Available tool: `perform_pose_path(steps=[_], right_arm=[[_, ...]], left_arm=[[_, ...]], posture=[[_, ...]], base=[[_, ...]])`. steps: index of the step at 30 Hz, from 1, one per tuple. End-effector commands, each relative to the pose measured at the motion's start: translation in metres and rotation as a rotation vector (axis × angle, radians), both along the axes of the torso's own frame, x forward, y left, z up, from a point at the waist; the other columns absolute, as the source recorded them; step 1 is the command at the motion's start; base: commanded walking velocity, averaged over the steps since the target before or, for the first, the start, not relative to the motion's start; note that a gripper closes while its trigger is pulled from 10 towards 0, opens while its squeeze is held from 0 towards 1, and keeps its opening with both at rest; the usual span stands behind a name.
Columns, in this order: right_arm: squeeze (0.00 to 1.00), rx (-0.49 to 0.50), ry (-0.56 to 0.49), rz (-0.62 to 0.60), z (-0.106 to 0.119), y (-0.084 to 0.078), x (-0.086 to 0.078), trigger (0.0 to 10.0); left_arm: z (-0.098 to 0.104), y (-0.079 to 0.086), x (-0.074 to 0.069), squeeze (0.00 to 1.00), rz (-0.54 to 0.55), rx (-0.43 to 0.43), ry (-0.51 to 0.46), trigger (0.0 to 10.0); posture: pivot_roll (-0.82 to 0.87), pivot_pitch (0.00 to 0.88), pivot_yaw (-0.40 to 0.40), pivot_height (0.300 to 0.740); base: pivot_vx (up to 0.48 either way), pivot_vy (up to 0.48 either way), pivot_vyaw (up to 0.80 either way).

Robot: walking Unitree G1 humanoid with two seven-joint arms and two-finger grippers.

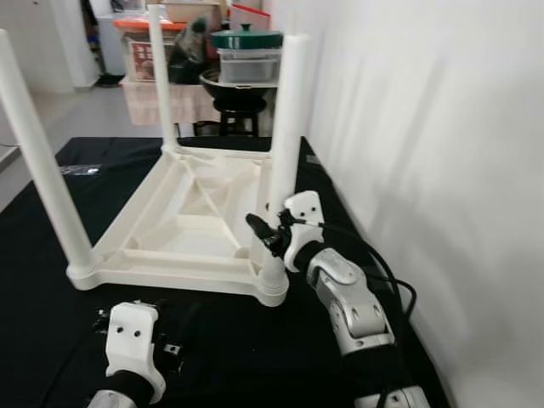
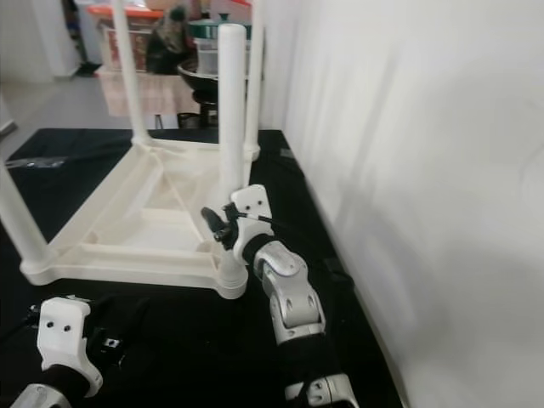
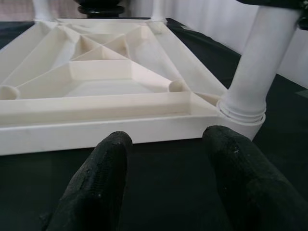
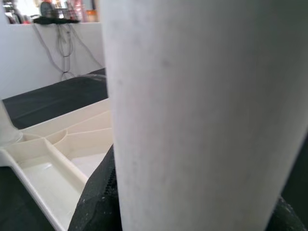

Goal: Building children table

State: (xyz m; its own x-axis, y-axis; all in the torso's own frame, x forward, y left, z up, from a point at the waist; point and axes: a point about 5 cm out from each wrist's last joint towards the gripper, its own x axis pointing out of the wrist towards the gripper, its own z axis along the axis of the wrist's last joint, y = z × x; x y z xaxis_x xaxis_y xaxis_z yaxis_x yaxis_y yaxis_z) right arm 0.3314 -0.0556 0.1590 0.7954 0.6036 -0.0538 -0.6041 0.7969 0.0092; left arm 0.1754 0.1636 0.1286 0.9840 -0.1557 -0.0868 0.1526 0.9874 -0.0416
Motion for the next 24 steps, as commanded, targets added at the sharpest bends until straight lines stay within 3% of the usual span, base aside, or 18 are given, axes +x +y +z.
perform_pose_path(steps=[1, 2, 3, 5, 8, 9, 10, 12, 13, 14, 16, 22, 23, 24], right_arm=[[0.00, -0.070, 0.109, 0.002, -0.028, -0.005, 0.001, 10.0], [0.00, -0.070, 0.109, 0.002, -0.028, -0.005, 0.001, 10.0], [1.00, -0.062, 0.093, 0.013, -0.025, -0.004, 0.004, 10.0], [1.00, -0.043, 0.086, 0.061, -0.016, -0.005, 0.008, 10.0], [1.00, -0.006, -0.024, 0.287, 0.021, -0.011, 0.019, 10.0], [1.00, -0.006, -0.024, 0.287, 0.021, -0.011, 0.019, 10.0], [0.12, -0.006, -0.043, 0.309, 0.026, -0.012, 0.019, 10.0], [0.12, -0.006, -0.043, 0.309, 0.026, -0.012, 0.019, 10.0], [0.00, -0.026, -0.046, 0.466, 0.033, -0.017, 0.025, 10.0], [0.00, -0.026, -0.046, 0.466, 0.033, -0.017, 0.025, 10.0], [0.00, -0.047, -0.029, 0.593, 0.034, -0.020, 0.028, 10.0], [0.00, -0.044, 0.016, 0.673, 0.031, -0.020, 0.031, 10.0], [0.00, -0.040, 0.032, 0.684, 0.030, -0.020, 0.032, 3.8], [0.00, -0.040, 0.032, 0.684, 0.030, -0.020, 0.032, 3.8]], left_arm=[[0.000, 0.000, -0.001, 0.00, -0.001, -0.001, 0.007, 10.0], [0.000, 0.000, -0.001, 0.00, -0.001, -0.001, 0.007, 10.0], [0.000, 0.001, -0.001, 0.00, 0.002, 0.000, 0.007, 10.0], [0.000, 0.001, 0.000, 0.00, 0.002, 0.000, 0.006, 10.0], [0.001, -0.002, 0.001, 0.00, -0.007, -0.004, 0.002, 10.0], [0.001, -0.002, 0.001, 0.00, -0.007, -0.004, 0.002, 10.0], [0.001, -0.002, 0.001, 0.00, -0.008, -0.005, 0.002, 10.0], [0.001, -0.002, 0.001, 0.00, -0.008, -0.005, 0.002, 10.0], [0.000, -0.004, 0.001, 0.00, -0.012, -0.009, 0.002, 10.0], [0.000, -0.004, 0.001, 0.00, -0.012, -0.009, 0.002, 10.0], [0.000, -0.004, 0.001, 0.00, -0.013, -0.012, 0.002, 10.0], [0.001, -0.004, 0.002, 0.00, -0.012, -0.012, 0.000, 10.0], [0.001, -0.004, 0.002, 0.00, -0.011, -0.012, -0.001, 10.0], [0.001, -0.004, 0.002, 0.00, -0.011, -0.012, -0.001, 10.0]], posture=[[0.04, 0.000, -0.048, 0.740], [0.04, 0.000, -0.048, 0.740], [0.04, 0.000, -0.048, 0.740], [0.05, 0.000, -0.048, 0.740], [0.04, 0.000, -0.052, 0.740], [0.04, 0.000, -0.052, 0.740], [0.04, 0.000, -0.052, 0.740], [0.04, 0.000, -0.052, 0.740], [0.05, 0.000, -0.061, 0.740], [0.05, 0.000, -0.061, 0.740], [0.06, 0.000, -0.064, 0.740], [0.07, 0.000, -0.068, 0.740], [0.07, 0.000, -0.070, 0.740], [0.07, 0.000, -0.070, 0.740]], base=[[0.000, 0.000, 0.00], [0.000, 0.000, 0.00], [0.000, 0.000, 0.00], [0.000, 0.000, 0.00], [0.000, 0.000, 0.00], [0.000, 0.000, 0.00], [0.000, 0.000, 0.00], [0.000, 0.000, 0.00], [0.000, 0.000, 0.00], [0.000, 0.000, 0.00], [0.000, 0.000, 0.00], [0.000, 0.000, 0.00], [0.000, 0.000, 0.00], [0.000, 0.000, 0.00]])
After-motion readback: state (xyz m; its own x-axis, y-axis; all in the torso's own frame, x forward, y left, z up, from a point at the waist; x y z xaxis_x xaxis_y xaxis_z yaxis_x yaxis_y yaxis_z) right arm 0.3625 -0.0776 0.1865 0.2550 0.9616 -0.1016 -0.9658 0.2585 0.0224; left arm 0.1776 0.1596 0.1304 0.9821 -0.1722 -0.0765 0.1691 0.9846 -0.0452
